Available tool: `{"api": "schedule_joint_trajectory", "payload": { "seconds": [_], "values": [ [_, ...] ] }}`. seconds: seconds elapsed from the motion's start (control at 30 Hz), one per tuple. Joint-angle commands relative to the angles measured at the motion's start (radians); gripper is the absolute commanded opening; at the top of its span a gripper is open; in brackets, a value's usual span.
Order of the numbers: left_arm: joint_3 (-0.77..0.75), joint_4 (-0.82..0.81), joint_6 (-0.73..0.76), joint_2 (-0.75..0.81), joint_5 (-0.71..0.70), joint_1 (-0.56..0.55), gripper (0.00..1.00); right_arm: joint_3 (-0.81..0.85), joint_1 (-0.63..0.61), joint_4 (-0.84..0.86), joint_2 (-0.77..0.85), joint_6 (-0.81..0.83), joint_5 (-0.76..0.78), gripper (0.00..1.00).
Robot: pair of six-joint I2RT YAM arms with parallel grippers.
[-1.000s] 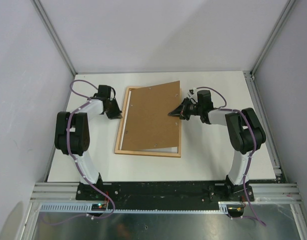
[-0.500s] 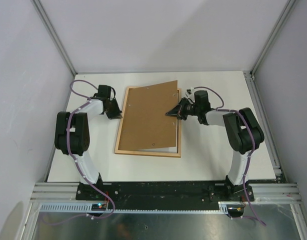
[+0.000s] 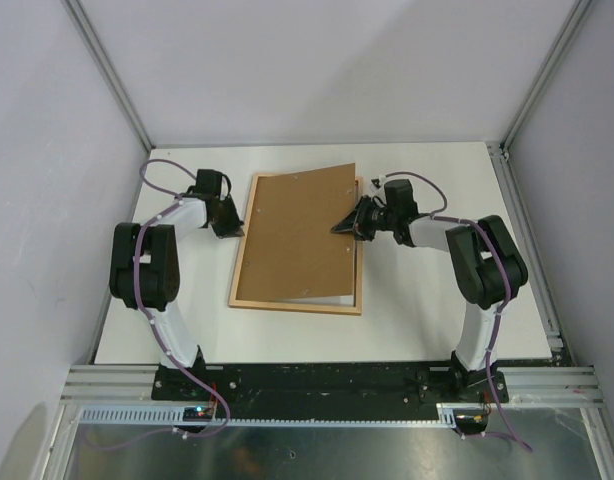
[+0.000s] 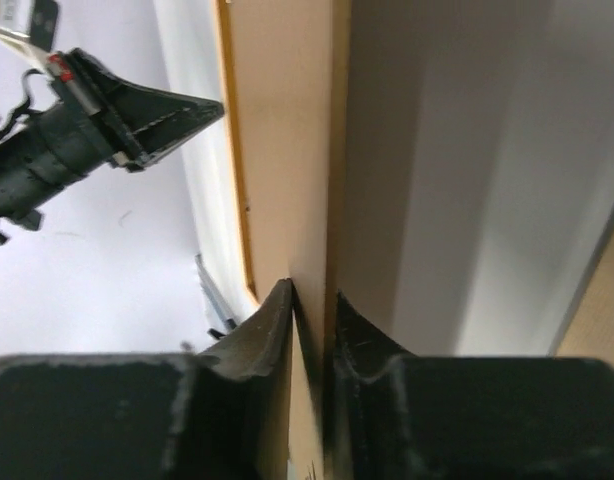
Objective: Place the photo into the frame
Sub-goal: Place the backboard on the frame body.
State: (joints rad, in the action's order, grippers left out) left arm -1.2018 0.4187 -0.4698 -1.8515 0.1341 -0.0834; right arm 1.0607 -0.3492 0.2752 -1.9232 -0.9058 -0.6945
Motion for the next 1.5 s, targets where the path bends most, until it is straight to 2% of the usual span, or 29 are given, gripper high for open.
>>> {"api": "schedule_joint_trajectory", "payload": {
  "seconds": [0.0,0.1,0.23,0.5,0.93,1.47],
  "values": [
    [0.009,0.028,0.007,-0.061,-0.010,-0.024,0.01,0.050,-0.040,-0.207,0.034,0.153,0.178,0.26],
    [0.008,0.028,0.007,-0.065,-0.009,-0.025,0.01,0.074,-0.041,-0.257,0.042,0.176,0.217,0.40],
    [0.009,0.027,0.011,-0.063,-0.012,-0.024,0.00,0.091,-0.030,-0.312,0.051,0.199,0.248,0.51],
    [0.013,0.028,0.014,-0.063,-0.015,-0.025,0.00,0.098,0.017,-0.346,0.080,0.227,0.248,0.63],
    [0.014,0.029,0.015,-0.065,-0.006,-0.024,0.00,0.104,0.052,-0.409,0.102,0.273,0.314,0.63],
    [0.021,0.027,0.002,-0.068,0.019,-0.032,0.00,0.152,-0.062,-0.436,0.033,0.282,0.405,0.63]
  ]
}}
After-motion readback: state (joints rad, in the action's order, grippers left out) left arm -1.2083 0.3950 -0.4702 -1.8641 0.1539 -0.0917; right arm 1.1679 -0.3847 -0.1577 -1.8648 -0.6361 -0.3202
